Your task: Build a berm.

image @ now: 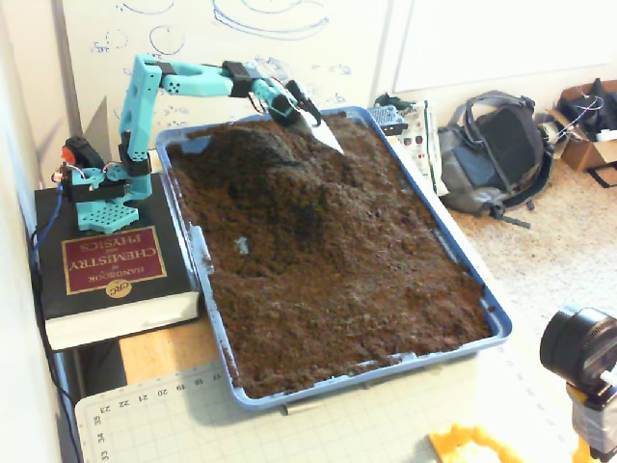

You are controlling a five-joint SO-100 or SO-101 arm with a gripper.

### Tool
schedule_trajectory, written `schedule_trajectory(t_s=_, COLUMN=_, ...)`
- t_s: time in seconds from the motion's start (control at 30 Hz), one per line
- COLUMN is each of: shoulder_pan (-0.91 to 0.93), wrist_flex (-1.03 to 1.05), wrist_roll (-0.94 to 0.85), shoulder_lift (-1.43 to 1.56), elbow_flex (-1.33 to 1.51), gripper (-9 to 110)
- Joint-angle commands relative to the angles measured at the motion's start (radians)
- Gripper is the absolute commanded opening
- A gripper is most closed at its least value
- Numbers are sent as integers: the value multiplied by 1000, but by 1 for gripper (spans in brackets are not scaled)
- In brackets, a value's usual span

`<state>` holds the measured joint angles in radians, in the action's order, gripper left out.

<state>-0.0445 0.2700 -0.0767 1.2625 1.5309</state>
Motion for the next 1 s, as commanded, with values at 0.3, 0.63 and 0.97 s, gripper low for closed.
schedule_trajectory(t_s=0.3, shoulder_pan=86, wrist_flex=-249, wrist_roll=-41, shoulder_lift=-353, elbow_flex=-377, gripper=0)
schedule_trajectory(t_s=0.63, shoulder_pan=83, wrist_flex=-245, wrist_roll=-38, shoulder_lift=-463, elbow_flex=-224, gripper=0)
schedule_trajectory(t_s=0.97, shoulder_pan=81, wrist_flex=-192, wrist_roll=-32, shoulder_lift=-385, elbow_flex=-26, gripper=0)
